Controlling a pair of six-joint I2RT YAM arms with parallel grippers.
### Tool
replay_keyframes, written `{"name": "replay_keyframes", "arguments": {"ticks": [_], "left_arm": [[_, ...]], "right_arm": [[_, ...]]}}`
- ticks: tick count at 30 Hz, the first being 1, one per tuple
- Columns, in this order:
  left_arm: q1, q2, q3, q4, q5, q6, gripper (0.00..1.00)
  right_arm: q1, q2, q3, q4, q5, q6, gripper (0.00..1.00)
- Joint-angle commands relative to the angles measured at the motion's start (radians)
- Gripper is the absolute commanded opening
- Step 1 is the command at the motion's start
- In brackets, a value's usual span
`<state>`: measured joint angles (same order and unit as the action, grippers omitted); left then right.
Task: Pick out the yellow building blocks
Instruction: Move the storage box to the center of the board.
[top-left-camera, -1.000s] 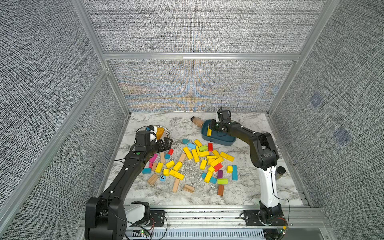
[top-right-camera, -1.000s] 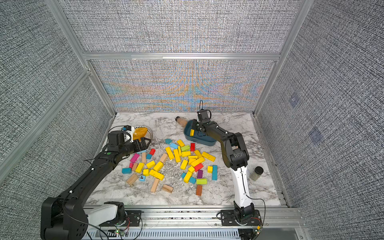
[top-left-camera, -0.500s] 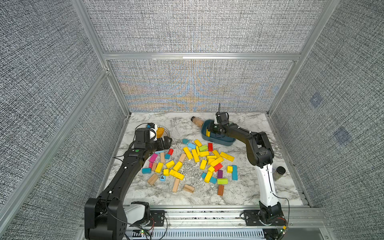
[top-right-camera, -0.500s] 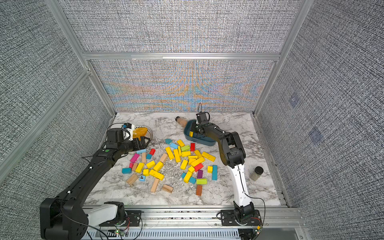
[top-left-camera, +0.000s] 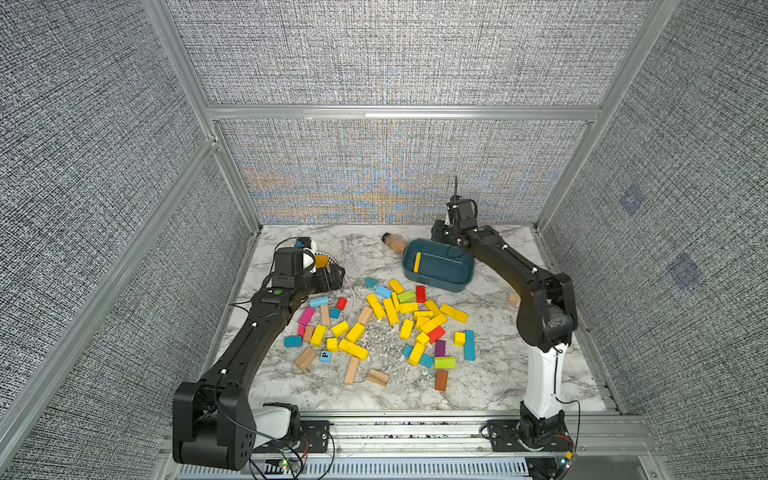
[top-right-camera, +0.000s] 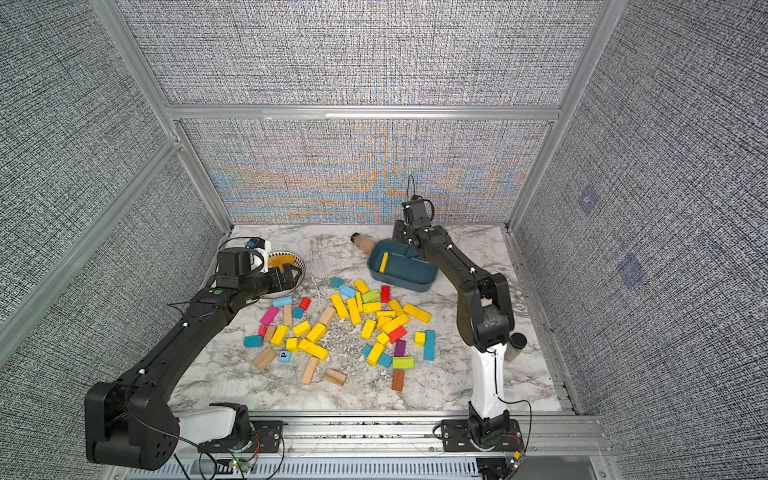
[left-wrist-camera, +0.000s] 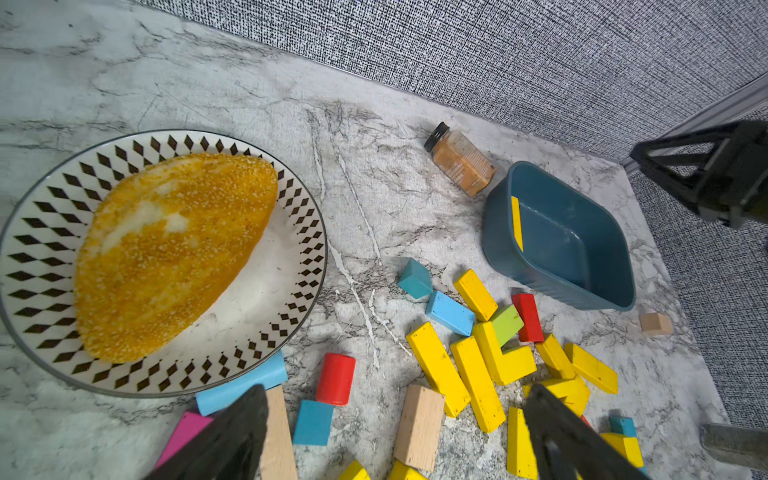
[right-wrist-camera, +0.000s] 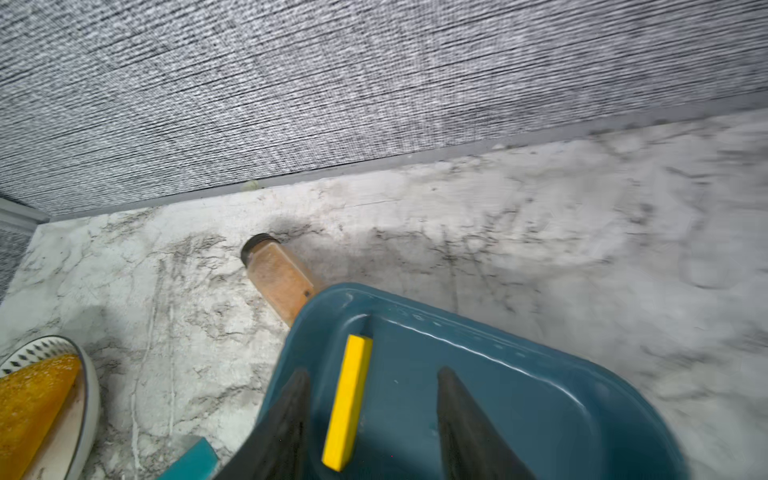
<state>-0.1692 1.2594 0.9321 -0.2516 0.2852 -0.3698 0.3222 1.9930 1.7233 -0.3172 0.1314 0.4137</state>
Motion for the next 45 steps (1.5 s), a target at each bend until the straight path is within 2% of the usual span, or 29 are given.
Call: {"name": "replay_keyframes", "arguments": {"ticks": [1, 3, 6, 12, 15, 18, 21, 26, 32, 38, 45], "left_arm": [[-0.019, -0.014, -0.024, 0.034, -0.044, -0.042, 0.97], [-0.032, -0.011, -0.038, 0.035, -0.051, -0.058, 0.96], [-0.054, 0.000, -0.044, 0.032, -0.052, -0.069, 0.96], [-0.075, 0.018, -0.028, 0.029, -0.056, -0.065, 0.96], [-0.080, 0.033, 0.005, 0.013, -0.017, -0.045, 0.96], [-0.090, 0.041, 0.030, -0.015, -0.013, -0.020, 0.96], [-0.093, 0.045, 0.021, -0.003, -0.018, -0.020, 0.96], [-0.102, 0.079, 0.027, 0.008, -0.008, -0.026, 0.96], [-0.135, 0.111, 0.045, 0.004, 0.001, -0.029, 0.96], [-0.188, 0.114, 0.037, -0.039, -0.019, -0.035, 0.95], [-0.246, 0.075, -0.022, -0.058, -0.079, -0.086, 0.95]], "right_arm": [[-0.033, -0.113, -0.151, -0.050, 0.140, 0.040, 0.54], [-0.060, -0.178, -0.274, -0.019, 0.164, 0.077, 0.55], [-0.090, -0.229, -0.383, 0.012, 0.116, 0.088, 0.59], [-0.093, -0.150, -0.363, -0.036, 0.038, 0.089, 0.61], [-0.092, -0.119, -0.360, -0.039, 0.049, 0.114, 0.60], [-0.093, -0.111, -0.379, -0.027, 0.108, 0.142, 0.57], [-0.095, -0.085, -0.373, -0.026, 0.109, 0.135, 0.52], [-0.088, -0.052, -0.369, -0.030, 0.081, 0.118, 0.34], [-0.037, -0.030, -0.360, -0.046, 0.092, 0.097, 0.23], [0.020, -0.019, -0.335, -0.071, 0.087, 0.070, 0.19], [0.068, 0.011, -0.296, -0.124, 0.094, 0.026, 0.18]]}}
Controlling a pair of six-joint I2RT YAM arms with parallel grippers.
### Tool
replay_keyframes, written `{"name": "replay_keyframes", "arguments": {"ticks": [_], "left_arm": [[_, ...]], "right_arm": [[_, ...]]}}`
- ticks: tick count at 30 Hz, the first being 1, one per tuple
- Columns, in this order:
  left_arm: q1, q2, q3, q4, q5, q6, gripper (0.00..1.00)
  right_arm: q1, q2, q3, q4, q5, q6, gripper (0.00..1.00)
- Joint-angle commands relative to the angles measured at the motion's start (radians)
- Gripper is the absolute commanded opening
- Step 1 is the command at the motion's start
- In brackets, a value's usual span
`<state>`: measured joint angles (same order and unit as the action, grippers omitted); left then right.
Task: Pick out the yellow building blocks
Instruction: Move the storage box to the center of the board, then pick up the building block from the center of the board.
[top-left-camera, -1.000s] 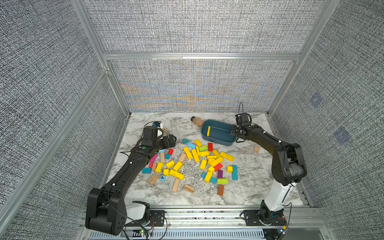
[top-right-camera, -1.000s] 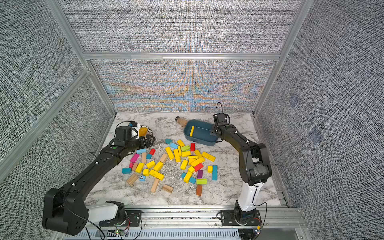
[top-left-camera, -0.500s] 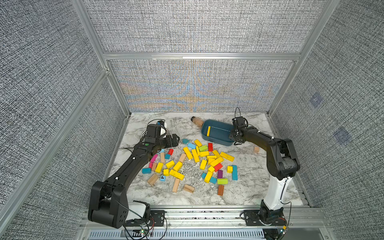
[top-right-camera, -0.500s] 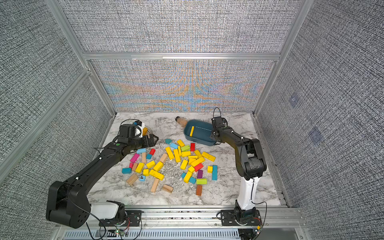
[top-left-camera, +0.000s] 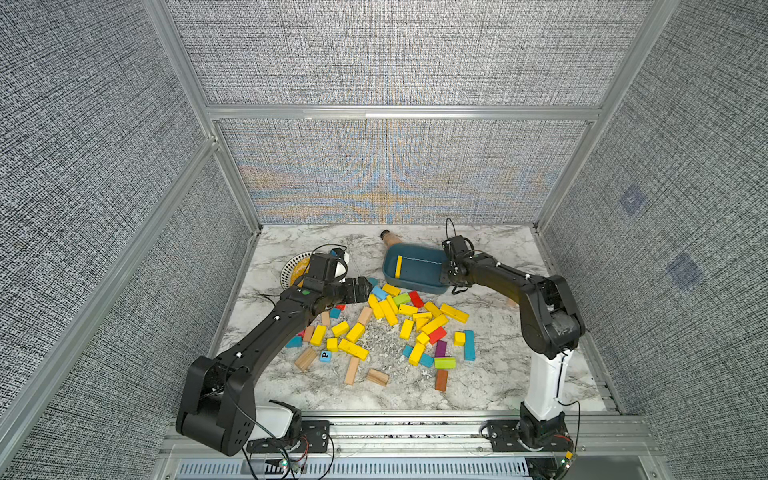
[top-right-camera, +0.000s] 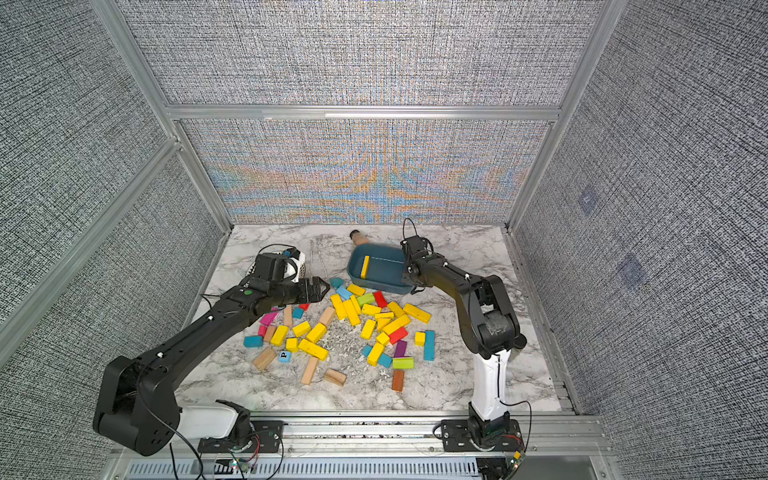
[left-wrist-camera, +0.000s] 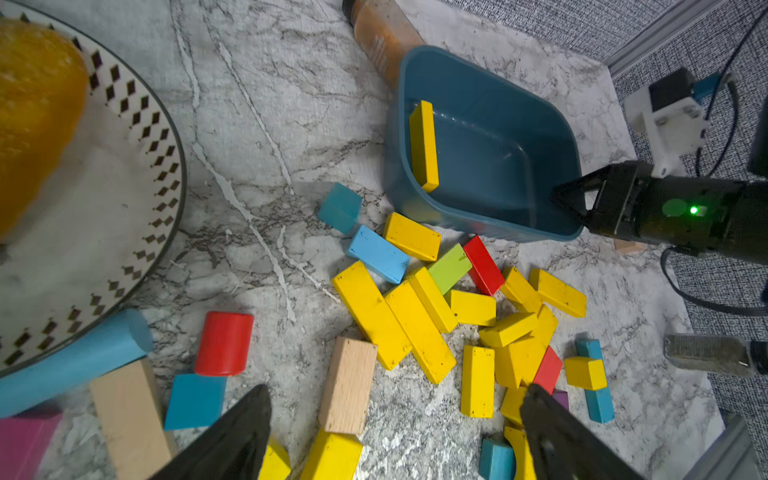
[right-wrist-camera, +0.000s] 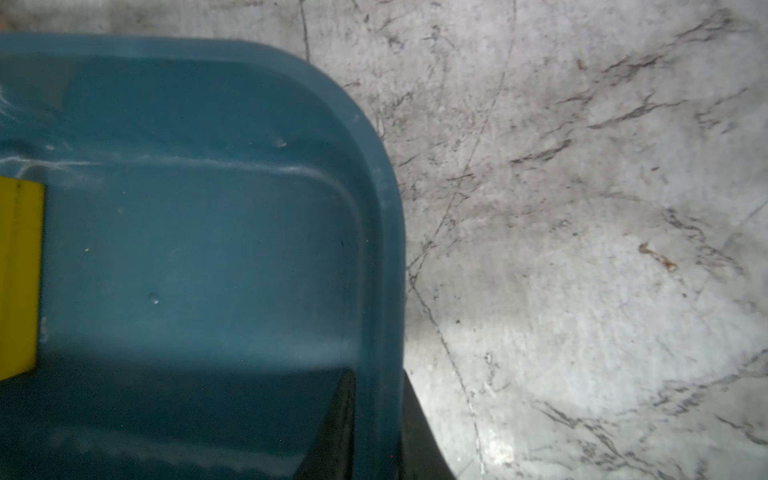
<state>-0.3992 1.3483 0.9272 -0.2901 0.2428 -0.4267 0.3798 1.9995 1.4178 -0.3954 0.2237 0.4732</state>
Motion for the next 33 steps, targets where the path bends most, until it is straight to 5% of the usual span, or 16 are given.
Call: {"name": "replay_keyframes", "arguments": {"ticks": [1, 9, 15, 21, 28, 33], "left_arm": [[-0.026, -0.017, -0.024, -0.023, -0.048, -0.034, 0.95], [-0.111, -0.053, -0.043, -0.132, -0.167, -0.072, 0.95], [-0.155, -0.058, -0.057, -0.311, -0.258, -0.097, 0.92], [-0.200, -0.029, -0.112, -0.354, -0.292, -0.116, 0.87], [-0.242, 0.118, -0.049, -0.336, -0.296, -0.037, 0.66], [-0.247, 0.190, -0.019, -0.337, -0.328, 0.000, 0.60]], "right_arm": [[0.016, 0.010, 0.011, -0.052, 0.006, -0.039, 0.18], [0.024, -0.004, 0.048, -0.058, -0.015, -0.072, 0.27], [0.025, -0.201, -0.067, 0.102, -0.073, -0.050, 0.43], [0.028, -0.315, -0.204, 0.180, -0.084, -0.015, 0.44], [0.028, -0.351, -0.263, 0.182, -0.074, 0.000, 0.44], [0.028, -0.372, -0.279, 0.183, -0.076, 0.001, 0.44]]}}
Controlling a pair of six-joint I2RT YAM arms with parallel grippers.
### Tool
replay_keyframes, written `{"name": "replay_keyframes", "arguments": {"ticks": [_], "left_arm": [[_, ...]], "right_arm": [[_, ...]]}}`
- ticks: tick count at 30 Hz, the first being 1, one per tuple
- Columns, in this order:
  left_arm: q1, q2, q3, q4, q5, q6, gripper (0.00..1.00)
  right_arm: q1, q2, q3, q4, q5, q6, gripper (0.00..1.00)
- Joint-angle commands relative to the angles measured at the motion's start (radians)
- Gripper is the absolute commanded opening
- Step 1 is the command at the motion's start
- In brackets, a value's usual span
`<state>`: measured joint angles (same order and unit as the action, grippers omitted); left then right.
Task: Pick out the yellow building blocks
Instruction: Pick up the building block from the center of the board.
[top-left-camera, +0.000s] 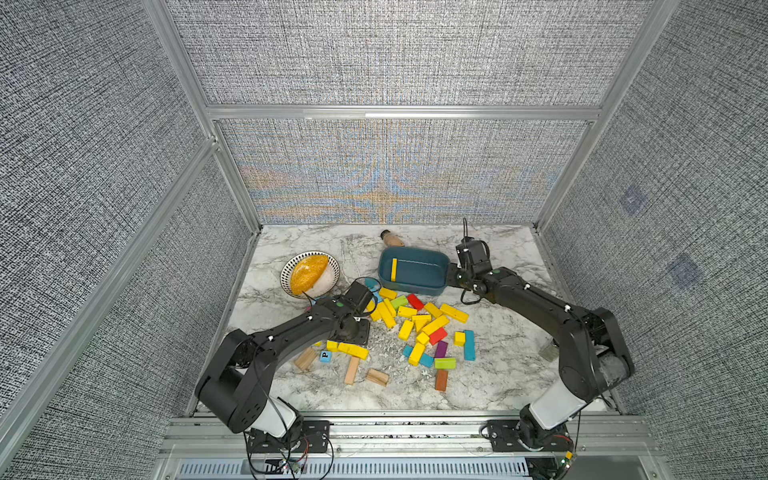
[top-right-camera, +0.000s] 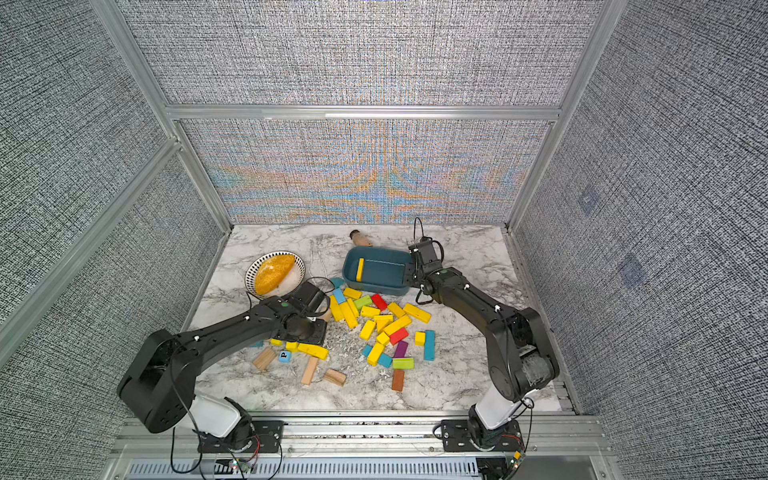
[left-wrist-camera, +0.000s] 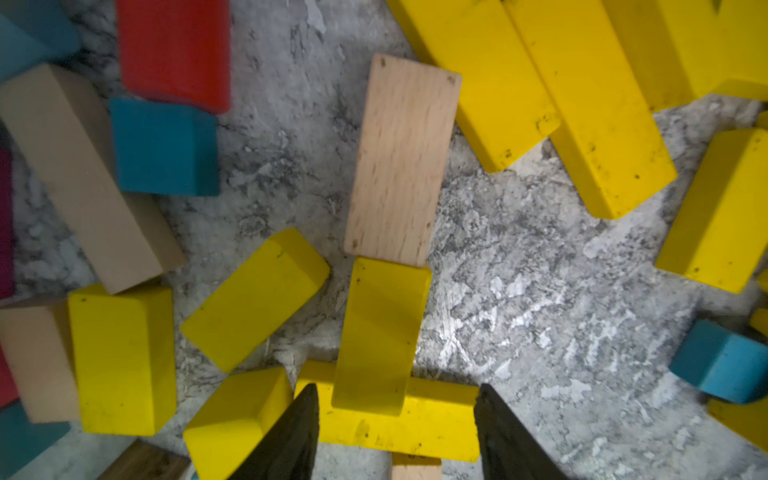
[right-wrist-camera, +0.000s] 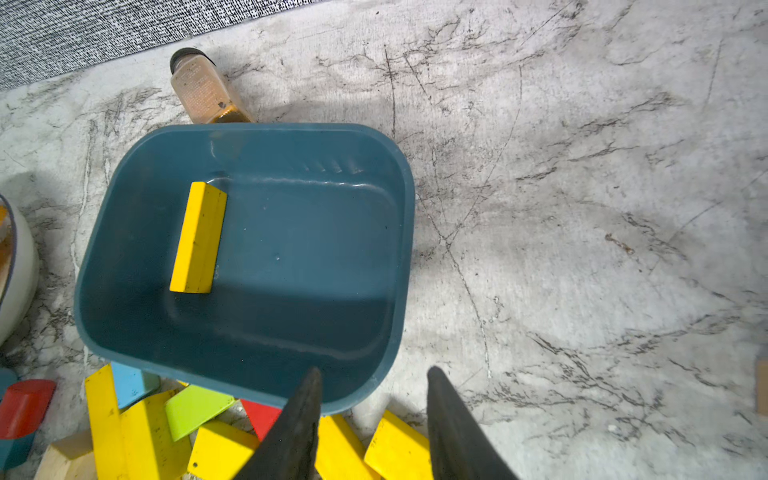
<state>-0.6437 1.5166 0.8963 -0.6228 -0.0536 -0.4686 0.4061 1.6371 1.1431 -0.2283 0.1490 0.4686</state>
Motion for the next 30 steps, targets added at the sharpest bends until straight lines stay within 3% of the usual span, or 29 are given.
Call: {"name": "replay_keyframes", "arguments": {"ticks": [1, 8, 13, 20, 22, 27, 30], "left_arm": [[-0.002, 0.030, 0.012, -0.004, -0.039, 0.047, 0.60], [-0.002, 0.082, 0.012, 0.021, -0.056, 0.063, 0.51], [-0.002, 0.096, 0.012, 0.035, -0.045, 0.073, 0.40], [-0.004, -0.039, -0.015, 0.084, -0.040, 0.103, 0.21], [-0.004, -0.115, -0.047, 0.164, -0.008, 0.110, 0.18], [-0.006, -0.259, -0.166, 0.505, 0.170, 0.126, 0.15], [-0.008, -0.298, -0.239, 0.715, 0.238, 0.108, 0.11]], "right_arm": [[0.001, -0.012, -0.007, 0.017, -0.001, 0.005, 0.44], [0.002, -0.022, -0.019, 0.011, -0.011, -0.005, 0.44], [0.000, -0.044, -0.023, 0.001, 0.000, -0.008, 0.44], [-0.002, -0.133, -0.034, -0.020, -0.040, -0.037, 0.44], [-0.003, -0.167, -0.039, -0.021, -0.083, -0.041, 0.44], [0.038, -0.225, -0.074, 0.087, -0.435, 0.003, 0.44], [0.105, -0.205, -0.055, 0.121, -0.536, 0.067, 0.44]]}}
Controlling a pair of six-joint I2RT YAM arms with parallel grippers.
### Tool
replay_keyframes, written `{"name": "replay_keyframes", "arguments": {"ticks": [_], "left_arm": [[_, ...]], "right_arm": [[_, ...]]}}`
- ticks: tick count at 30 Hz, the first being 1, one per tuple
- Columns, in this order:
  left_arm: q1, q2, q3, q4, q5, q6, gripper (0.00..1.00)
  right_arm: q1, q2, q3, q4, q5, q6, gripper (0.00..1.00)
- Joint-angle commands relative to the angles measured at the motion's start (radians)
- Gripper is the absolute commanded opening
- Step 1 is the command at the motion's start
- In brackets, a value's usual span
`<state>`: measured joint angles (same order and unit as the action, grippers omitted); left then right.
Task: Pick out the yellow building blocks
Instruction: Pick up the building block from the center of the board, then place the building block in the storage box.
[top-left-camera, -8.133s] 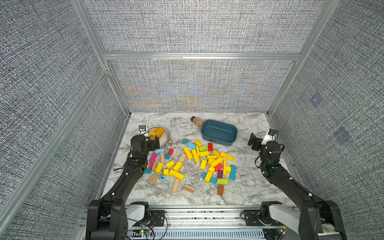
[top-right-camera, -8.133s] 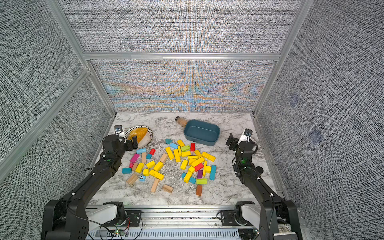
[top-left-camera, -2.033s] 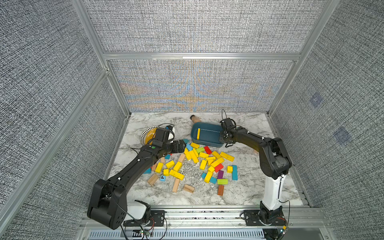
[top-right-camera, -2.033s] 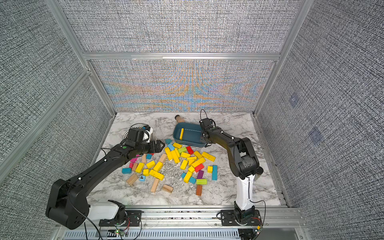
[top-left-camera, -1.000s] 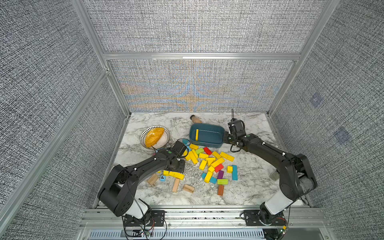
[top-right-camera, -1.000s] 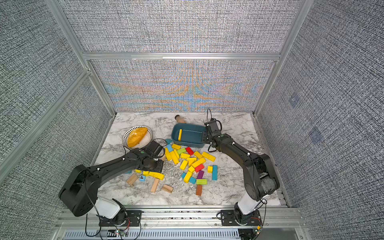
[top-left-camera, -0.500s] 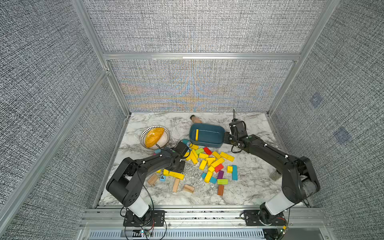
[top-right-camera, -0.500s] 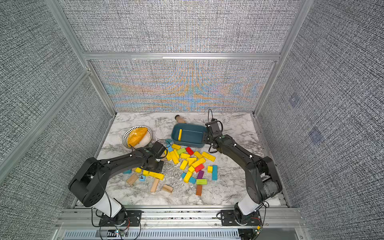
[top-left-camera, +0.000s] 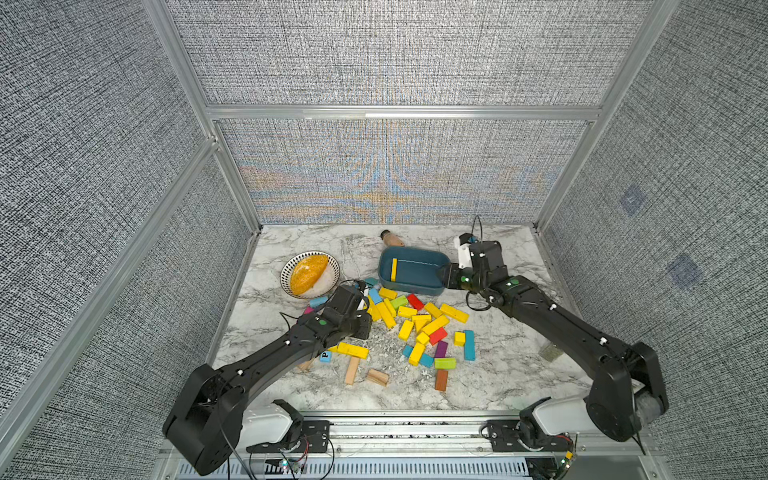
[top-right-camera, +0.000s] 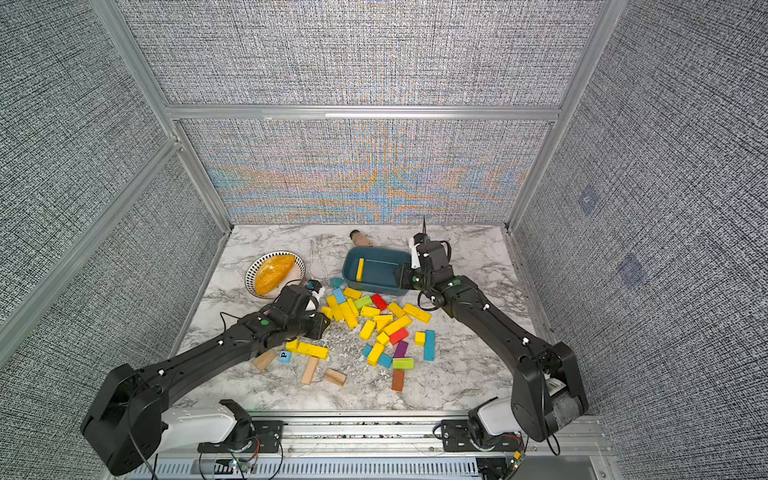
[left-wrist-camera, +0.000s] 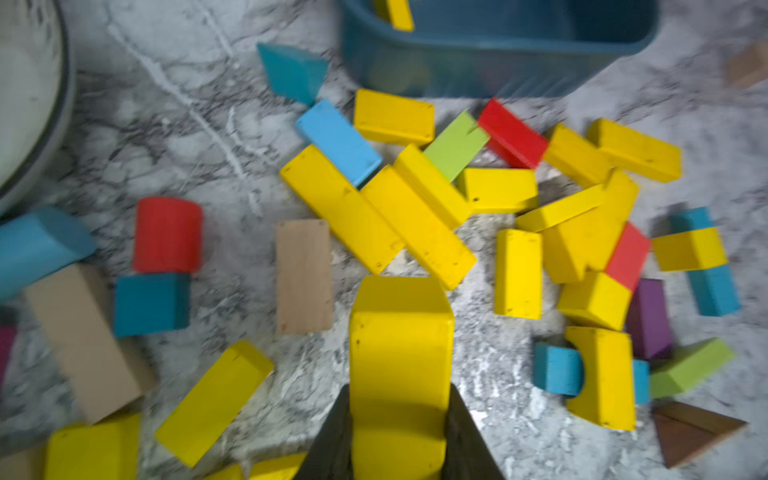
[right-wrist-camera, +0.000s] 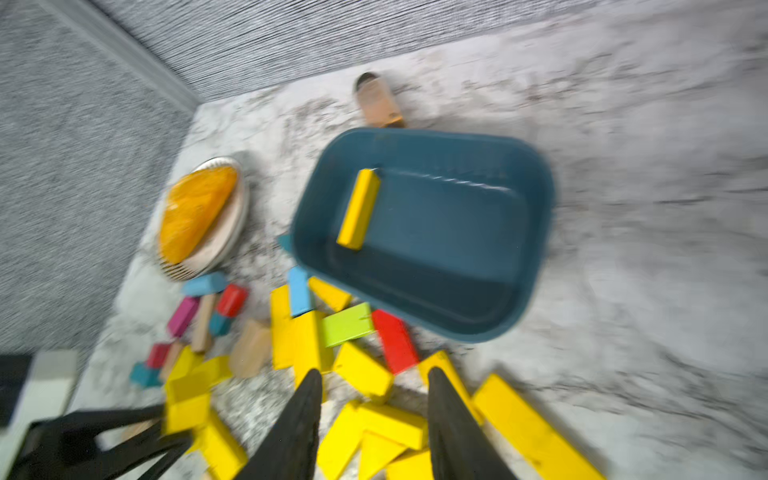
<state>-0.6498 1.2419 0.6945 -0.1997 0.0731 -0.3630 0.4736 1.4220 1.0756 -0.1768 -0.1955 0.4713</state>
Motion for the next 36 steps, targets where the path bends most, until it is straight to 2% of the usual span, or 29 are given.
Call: {"name": "replay_keyframes", "arguments": {"ticks": [1, 3, 8, 12, 17, 21, 26, 28, 30, 34, 36], "left_arm": [[-0.002, -0.025, -0.053, 0.346, 0.129, -0.006, 0.10], [-0.007, -0.014, -0.067, 0.427, 0.173, -0.018, 0.09], [-0.029, 0.005, -0.070, 0.485, 0.215, 0.008, 0.08], [-0.039, 0.005, -0.069, 0.484, 0.191, 0.009, 0.07], [-0.044, -0.005, -0.075, 0.488, 0.159, 0.000, 0.07], [-0.044, 0.016, -0.075, 0.480, 0.152, -0.024, 0.07], [-0.050, 0.016, -0.082, 0.471, 0.112, -0.054, 0.09], [-0.051, 0.012, -0.079, 0.463, 0.080, -0.062, 0.16], [-0.051, 0.008, -0.074, 0.446, 0.042, -0.065, 0.35], [-0.051, -0.004, -0.038, 0.348, -0.030, -0.067, 0.67], [-0.051, -0.008, -0.015, 0.303, -0.048, -0.065, 0.74]], "right_arm": [[0.058, 0.023, 0.021, 0.092, -0.241, 0.093, 0.46], [0.096, 0.062, 0.054, 0.099, -0.305, 0.122, 0.49], [0.159, 0.158, 0.152, -0.027, -0.281, 0.078, 0.59], [0.186, 0.226, 0.182, -0.068, -0.296, 0.055, 0.59], [0.199, 0.242, 0.177, -0.076, -0.272, 0.063, 0.57], [0.200, 0.257, 0.161, -0.039, -0.312, 0.082, 0.49], [0.201, 0.269, 0.138, 0.023, -0.333, 0.110, 0.28], [0.201, 0.273, 0.133, 0.060, -0.338, 0.126, 0.19], [0.197, 0.286, 0.147, 0.072, -0.331, 0.133, 0.10], [0.134, 0.297, 0.173, 0.075, -0.254, 0.155, 0.03], [0.089, 0.315, 0.196, 0.078, -0.213, 0.158, 0.00]]}}
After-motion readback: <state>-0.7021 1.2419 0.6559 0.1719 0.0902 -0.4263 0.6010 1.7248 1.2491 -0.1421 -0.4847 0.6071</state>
